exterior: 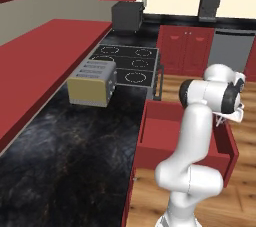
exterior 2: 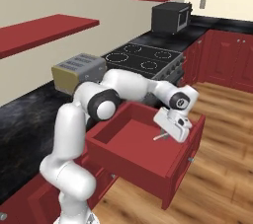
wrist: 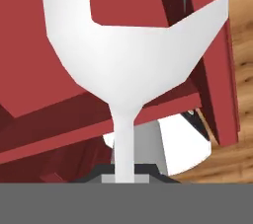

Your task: Pick up the metallic utensils from the counter and place them in the open drawer. Make sure not to pick up any wooden utensils.

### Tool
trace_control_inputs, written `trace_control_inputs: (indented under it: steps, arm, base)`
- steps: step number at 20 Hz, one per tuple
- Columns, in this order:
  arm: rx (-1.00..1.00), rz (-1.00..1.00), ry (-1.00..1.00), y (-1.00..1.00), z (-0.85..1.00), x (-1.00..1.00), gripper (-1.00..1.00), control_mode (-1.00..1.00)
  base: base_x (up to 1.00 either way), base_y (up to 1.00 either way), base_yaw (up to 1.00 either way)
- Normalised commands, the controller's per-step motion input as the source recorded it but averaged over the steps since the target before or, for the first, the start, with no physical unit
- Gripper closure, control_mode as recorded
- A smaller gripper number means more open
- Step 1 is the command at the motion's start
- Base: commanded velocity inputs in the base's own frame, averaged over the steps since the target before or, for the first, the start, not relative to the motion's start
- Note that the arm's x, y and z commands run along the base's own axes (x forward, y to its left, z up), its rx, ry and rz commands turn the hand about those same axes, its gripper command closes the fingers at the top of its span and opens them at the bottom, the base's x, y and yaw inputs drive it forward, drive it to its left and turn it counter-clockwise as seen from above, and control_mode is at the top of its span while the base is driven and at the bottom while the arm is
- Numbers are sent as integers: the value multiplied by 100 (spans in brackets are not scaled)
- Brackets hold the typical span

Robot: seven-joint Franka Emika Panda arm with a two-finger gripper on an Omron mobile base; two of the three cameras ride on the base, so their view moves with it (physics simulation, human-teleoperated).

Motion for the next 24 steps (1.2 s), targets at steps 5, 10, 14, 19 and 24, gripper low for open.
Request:
trace_control_inputs:
  steps: [5,10,14,19,24]
  arm:
    - [0,23,5,75,-2,27,100,-100]
    - [3,22,-2,44,-29,5,100,-100]
    - [14,13,0,10,-48,8,100,-100]
    - [2,8,-8,13,-51,33,100,-100]
    - [0,0,0,2,-34,61,100,-100]
  base:
    - [0,0,0]
    - [0,0,0]
    - [0,0,0]
    - [0,0,0]
    - [0,0,0]
